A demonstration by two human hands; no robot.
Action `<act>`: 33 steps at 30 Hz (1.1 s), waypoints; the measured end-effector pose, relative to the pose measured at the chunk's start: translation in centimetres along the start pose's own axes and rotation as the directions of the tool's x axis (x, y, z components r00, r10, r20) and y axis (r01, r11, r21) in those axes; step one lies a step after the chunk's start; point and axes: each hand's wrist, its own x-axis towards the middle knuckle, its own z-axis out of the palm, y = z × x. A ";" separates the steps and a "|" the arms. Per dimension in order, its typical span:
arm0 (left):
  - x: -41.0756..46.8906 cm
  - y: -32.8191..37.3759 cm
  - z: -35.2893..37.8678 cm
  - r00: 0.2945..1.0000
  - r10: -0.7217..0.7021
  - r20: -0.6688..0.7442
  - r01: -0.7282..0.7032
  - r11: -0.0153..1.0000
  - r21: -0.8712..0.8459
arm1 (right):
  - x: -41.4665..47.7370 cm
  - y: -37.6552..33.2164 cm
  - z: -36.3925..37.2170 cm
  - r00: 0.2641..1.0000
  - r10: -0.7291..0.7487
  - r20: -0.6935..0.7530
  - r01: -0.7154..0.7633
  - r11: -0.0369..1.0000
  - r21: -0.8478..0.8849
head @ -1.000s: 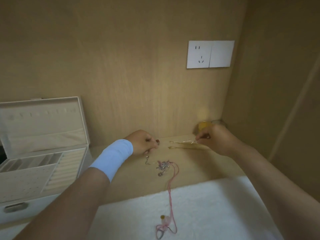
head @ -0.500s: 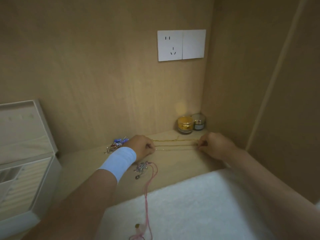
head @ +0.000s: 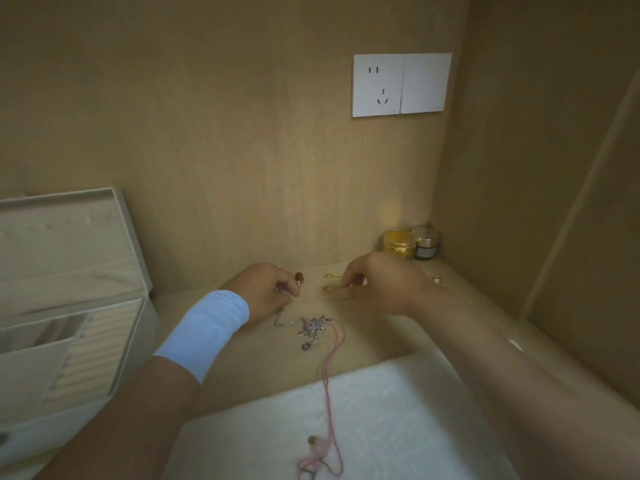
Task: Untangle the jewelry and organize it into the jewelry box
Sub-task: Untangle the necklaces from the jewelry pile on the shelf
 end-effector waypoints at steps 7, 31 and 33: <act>-2.7 -1.3 1.4 0.995 0.063 0.075 -0.080 0.966 0.247 | 2.2 -5.0 4.2 0.995 -0.028 0.090 0.026 0.999 0.030; -5.4 1.7 3.8 0.987 0.159 0.030 -0.159 0.987 -0.018 | 1.8 -2.5 4.7 0.979 -0.041 0.199 -0.014 0.963 0.270; -5.5 1.2 3.9 0.989 0.145 0.020 -0.145 0.989 0.001 | 1.6 -2.6 4.8 0.978 -0.053 0.201 -0.004 0.961 0.275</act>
